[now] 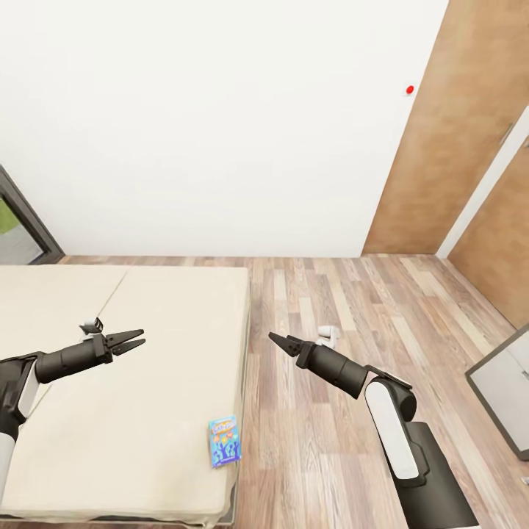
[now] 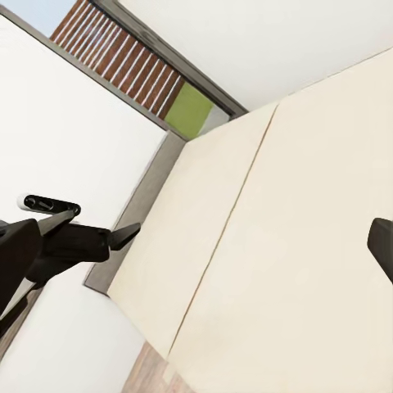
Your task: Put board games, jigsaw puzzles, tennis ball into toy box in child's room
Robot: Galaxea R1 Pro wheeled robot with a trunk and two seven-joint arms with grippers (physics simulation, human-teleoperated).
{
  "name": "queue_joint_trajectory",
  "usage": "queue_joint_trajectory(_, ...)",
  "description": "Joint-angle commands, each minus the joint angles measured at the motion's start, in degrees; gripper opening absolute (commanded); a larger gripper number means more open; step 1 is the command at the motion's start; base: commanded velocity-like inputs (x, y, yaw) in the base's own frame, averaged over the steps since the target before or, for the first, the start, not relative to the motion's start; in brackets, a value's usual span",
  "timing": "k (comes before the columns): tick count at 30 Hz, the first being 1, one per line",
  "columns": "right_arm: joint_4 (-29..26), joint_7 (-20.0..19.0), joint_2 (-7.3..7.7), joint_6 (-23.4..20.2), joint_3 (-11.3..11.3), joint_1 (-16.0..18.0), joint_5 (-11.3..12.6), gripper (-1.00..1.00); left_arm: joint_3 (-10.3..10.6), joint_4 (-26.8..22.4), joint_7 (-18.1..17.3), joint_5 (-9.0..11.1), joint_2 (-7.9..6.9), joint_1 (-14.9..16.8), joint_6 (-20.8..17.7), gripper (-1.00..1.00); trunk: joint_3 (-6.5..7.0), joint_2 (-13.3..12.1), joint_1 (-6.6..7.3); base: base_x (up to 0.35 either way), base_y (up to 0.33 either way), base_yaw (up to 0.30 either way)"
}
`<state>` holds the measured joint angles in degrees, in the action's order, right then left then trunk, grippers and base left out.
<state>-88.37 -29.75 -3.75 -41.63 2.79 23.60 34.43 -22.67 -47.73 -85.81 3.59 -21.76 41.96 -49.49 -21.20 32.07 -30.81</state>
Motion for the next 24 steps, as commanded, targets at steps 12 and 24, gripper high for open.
queue_joint_trajectory(12, -0.03, -0.03, -0.03, -0.38, -0.07, 0.04, 0.2, 1.0, -0.01, 0.01, -0.18, 0.06, 0.01, 0.01, -0.59, 1.0, 1.06, 0.07, -0.02, 0.0, 0.0, 0.0)
queue_joint_trajectory(24, -0.05, -0.03, -0.03, -0.38, -0.07, 0.04, 0.2, 1.0, -0.01, 0.01, -0.18, 0.02, 0.05, 0.02, -0.61, 1.0, 2.2, 0.07, -0.02, 0.0, 0.0, 0.0)
